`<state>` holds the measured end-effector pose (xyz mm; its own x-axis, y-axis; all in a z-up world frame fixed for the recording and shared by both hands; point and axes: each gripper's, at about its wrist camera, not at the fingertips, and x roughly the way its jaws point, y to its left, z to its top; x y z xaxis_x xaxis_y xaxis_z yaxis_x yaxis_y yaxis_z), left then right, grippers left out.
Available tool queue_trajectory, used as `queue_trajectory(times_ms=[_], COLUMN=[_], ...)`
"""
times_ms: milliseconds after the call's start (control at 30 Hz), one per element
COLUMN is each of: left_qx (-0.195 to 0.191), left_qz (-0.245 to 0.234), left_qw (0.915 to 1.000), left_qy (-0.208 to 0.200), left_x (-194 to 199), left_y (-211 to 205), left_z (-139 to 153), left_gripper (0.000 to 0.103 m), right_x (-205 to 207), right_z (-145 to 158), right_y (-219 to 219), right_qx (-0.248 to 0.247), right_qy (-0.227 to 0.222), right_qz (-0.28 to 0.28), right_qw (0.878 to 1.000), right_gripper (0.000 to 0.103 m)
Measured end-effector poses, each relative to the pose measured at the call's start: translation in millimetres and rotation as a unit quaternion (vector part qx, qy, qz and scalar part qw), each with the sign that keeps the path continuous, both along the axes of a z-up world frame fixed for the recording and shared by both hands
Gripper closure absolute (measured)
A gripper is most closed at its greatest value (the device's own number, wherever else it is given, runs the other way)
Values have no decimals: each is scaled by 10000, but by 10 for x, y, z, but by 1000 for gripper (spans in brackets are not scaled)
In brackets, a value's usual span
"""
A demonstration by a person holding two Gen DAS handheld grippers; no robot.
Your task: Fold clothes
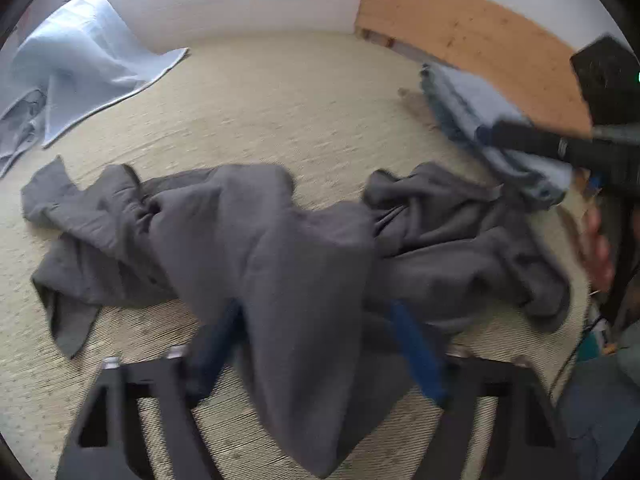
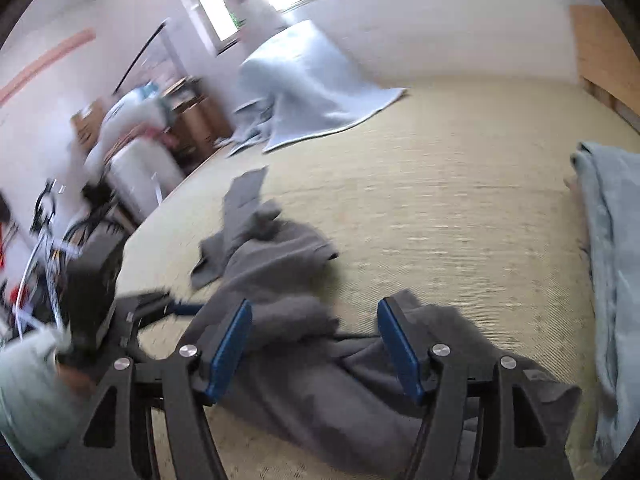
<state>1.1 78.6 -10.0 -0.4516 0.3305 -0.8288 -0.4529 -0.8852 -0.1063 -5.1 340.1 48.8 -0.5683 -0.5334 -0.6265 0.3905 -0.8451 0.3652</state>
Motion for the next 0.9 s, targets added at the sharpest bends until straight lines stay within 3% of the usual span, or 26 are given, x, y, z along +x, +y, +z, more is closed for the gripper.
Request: queue_trajectory(times_ms=[33,167,267,367,533,733,900], left_qx=[-181,-92,318,821,1243,1285,1194], left_qz=[193,276,457,946,1641,2332,2937], left_qw=[9996,9996,9985,9921,9785,9638,9482], left_qy=[11,-53,-7,-25,-105,-153,-228], left_x=[-21,13,124,243,453,752,900], left_y=[-7,-124,-301,-611,-1195,-1727,-2123], left_z=[-37,-89,11,97,152,137,68], left_gripper=[70,79,90,93,94,95,95], right_x=[-45,-165,-209,-225,-214,-129,17], right_z=[22,86,95,114,166,125,-14], right_y=[0,-51,-163,-360,-757,-1217,-1616], right_qx=[-75,-184,-126,-13,-105,74,856], right_qy=[-8,24,124,176,180,174,604], right_qz=[-87,-298,-361,-287,341,1131,1749], right_qw=[9999,9994,9992,9994,9992,9934,9790], right_gripper=[34,34,34,34,34,34,34])
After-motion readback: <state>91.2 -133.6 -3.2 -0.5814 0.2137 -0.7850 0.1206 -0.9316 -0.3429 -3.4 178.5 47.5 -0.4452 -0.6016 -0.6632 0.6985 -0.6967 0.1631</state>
